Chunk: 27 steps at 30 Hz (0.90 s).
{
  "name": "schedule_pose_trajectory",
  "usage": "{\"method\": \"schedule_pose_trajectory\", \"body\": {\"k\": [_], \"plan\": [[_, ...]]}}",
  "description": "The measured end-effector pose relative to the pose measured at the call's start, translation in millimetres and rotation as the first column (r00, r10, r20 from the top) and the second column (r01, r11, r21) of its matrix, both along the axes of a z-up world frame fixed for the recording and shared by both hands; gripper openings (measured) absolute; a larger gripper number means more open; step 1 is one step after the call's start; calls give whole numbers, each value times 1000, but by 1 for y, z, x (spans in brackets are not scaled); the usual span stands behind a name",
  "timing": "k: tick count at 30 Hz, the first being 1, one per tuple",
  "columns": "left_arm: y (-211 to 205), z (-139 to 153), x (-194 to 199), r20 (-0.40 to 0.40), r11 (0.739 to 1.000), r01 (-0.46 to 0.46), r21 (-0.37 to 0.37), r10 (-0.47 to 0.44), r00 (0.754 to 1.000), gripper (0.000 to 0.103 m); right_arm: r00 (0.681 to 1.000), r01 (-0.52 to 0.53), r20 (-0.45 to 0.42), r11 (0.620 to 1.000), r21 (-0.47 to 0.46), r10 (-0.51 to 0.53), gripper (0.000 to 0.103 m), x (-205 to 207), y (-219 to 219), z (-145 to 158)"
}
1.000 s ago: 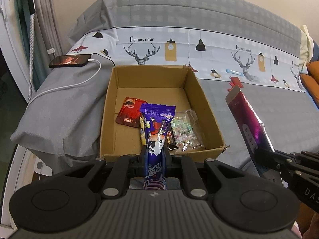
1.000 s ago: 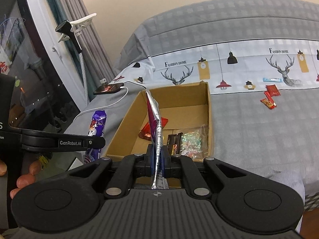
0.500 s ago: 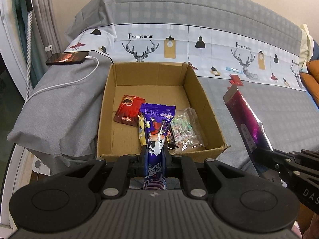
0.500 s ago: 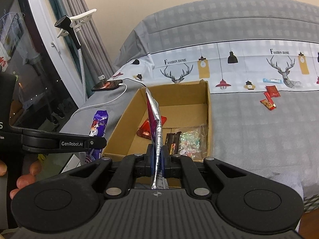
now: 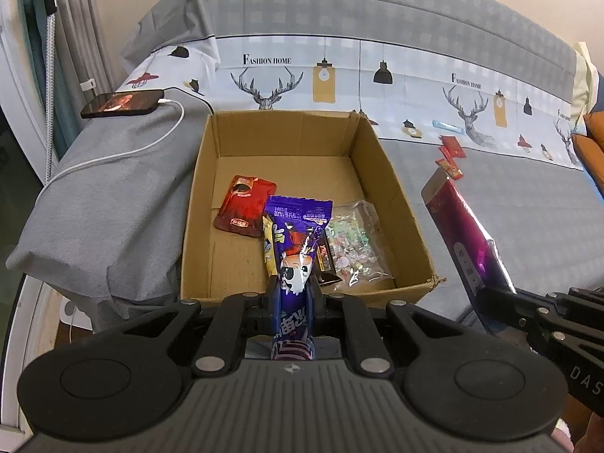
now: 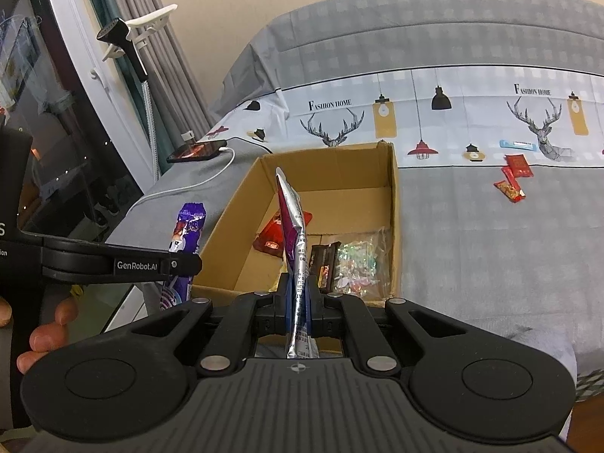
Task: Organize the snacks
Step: 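Carry purple candy bar with left and silver stick pack with right over the box, then lower purple bar with left into the box while right lowers silver pack, release both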
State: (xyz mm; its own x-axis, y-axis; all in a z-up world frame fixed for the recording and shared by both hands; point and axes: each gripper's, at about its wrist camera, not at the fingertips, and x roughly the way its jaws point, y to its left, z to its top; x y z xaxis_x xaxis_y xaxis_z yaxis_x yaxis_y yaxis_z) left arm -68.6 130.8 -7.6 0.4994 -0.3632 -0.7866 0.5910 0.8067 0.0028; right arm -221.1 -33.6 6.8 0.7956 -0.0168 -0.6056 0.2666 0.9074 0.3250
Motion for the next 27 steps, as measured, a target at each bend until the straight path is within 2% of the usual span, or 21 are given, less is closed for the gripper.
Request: {"method": "schedule_pose_trajectory", "body": {"k": [12,27], "plan": [[-14,-9,31,-23,1000,-17,18,17,1000,13,999,10,-45,1000,8,-9,7,23,-11,-12],[-41,-28,90,-51,998,-45,54,47,998,13,996,15,-90,999,49,-11,7,76,-35,-34]]}}
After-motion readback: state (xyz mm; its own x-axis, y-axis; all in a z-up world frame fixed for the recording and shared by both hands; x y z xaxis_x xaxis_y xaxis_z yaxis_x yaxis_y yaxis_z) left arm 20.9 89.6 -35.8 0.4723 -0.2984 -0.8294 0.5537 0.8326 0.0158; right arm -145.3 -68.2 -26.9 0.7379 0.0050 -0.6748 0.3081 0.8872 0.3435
